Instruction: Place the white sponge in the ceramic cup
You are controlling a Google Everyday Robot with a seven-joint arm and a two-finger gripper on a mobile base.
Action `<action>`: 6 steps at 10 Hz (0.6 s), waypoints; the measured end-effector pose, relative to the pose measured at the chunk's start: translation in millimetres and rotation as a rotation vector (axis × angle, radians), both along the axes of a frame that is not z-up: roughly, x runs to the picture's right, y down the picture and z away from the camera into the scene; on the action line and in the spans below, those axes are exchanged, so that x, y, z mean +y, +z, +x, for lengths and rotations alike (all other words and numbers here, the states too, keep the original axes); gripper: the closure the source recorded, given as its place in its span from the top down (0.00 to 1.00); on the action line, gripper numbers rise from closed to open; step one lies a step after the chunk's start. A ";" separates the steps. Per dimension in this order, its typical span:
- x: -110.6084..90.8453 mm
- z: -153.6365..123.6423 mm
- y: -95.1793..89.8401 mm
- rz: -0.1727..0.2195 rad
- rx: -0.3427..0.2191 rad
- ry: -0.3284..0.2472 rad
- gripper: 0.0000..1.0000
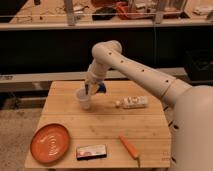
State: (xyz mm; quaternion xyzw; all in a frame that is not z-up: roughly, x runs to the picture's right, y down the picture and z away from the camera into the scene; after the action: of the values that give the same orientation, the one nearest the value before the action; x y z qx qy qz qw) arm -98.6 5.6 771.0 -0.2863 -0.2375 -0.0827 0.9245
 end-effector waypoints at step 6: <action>-0.3 -13.7 11.2 0.000 -0.007 -0.003 0.05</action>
State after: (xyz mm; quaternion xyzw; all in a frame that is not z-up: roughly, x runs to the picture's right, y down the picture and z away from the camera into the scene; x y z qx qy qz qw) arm -112.3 5.3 782.2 -0.2863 -0.2405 -0.0850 0.9236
